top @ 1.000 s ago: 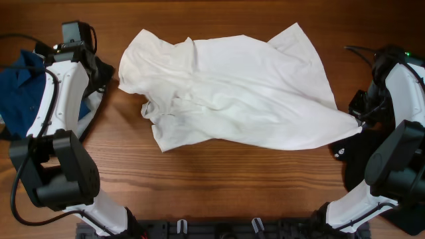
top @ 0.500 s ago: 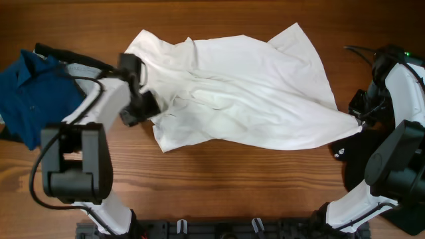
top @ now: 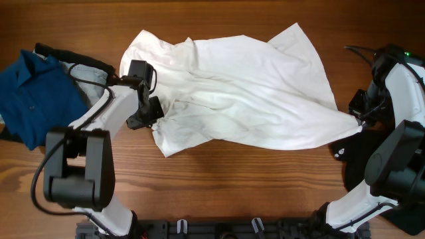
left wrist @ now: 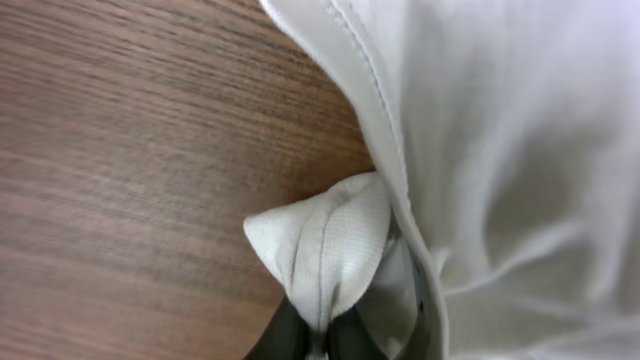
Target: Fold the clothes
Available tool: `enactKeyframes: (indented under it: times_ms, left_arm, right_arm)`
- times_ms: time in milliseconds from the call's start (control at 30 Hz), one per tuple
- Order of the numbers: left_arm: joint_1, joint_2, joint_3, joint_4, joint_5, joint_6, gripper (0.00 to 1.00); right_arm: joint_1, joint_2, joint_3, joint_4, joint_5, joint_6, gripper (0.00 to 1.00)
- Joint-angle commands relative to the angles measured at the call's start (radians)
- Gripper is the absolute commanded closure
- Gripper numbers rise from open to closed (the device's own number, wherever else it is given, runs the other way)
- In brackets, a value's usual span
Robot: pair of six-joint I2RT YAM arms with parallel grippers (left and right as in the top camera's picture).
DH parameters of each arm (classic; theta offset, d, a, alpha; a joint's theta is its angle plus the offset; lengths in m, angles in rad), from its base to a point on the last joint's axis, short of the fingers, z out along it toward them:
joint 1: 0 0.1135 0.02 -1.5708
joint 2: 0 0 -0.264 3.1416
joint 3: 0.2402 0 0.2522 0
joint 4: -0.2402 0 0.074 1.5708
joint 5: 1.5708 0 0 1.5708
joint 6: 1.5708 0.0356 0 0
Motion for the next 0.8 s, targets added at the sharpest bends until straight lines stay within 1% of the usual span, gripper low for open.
enactKeyframes:
  times_ms: [0,100,167,267,333,400,433,467,533,567,633,733,767]
  left_arm:
    - [0.006,-0.111,0.025,-0.05,-0.021,-0.003,0.96]
    - [0.018,-0.162,0.026,-0.188,-0.021,-0.077,0.96]
    - [0.07,-0.204,0.026,-0.251,-0.022,-0.134,0.96]
    - [0.226,-0.241,0.026,-0.22,-0.001,-0.189,0.96]
    - [0.322,-0.228,0.025,-0.148,0.103,-0.191,0.94]
    - [0.397,-0.192,0.025,-0.051,0.193,-0.191,0.82]
    - [0.411,-0.177,0.025,-0.028,0.198,-0.19,0.74]
    - [0.416,-0.164,0.025,-0.019,0.197,-0.19,0.61]
    - [0.42,-0.133,0.025,-0.023,0.197,-0.171,0.53]
    - [0.42,-0.124,0.025,-0.037,0.196,-0.153,0.51]
    - [0.42,-0.122,0.025,-0.081,0.197,-0.153,0.45]
    - [0.409,-0.122,0.023,-0.22,0.26,-0.147,0.48]
    - [0.393,-0.122,0.021,-0.266,0.26,-0.122,0.48]
  right_arm:
    - [-0.004,0.005,-0.001,0.001,0.009,-0.003,0.96]
    - [-0.004,0.005,-0.001,0.001,0.009,-0.011,0.96]
    - [-0.004,0.005,-0.001,0.002,0.009,-0.011,0.95]
    - [-0.004,0.005,-0.001,0.002,0.009,-0.011,0.96]
    - [-0.004,0.005,-0.001,0.002,0.009,-0.01,0.96]
    - [-0.004,0.005,-0.001,0.002,0.008,-0.011,0.96]
    - [-0.004,0.005,-0.001,0.001,0.008,-0.011,0.96]
    - [-0.004,0.005,-0.001,0.0,0.006,-0.011,0.96]
    - [-0.004,0.005,-0.001,0.001,-0.006,-0.027,0.96]
    - [-0.004,0.005,-0.001,0.002,-0.006,-0.028,0.96]
    - [-0.004,0.005,-0.001,0.002,-0.008,-0.028,0.96]
    - [-0.004,0.005,-0.001,0.008,-0.01,-0.028,0.96]
    - [-0.004,0.005,-0.001,0.01,-0.01,-0.028,0.96]
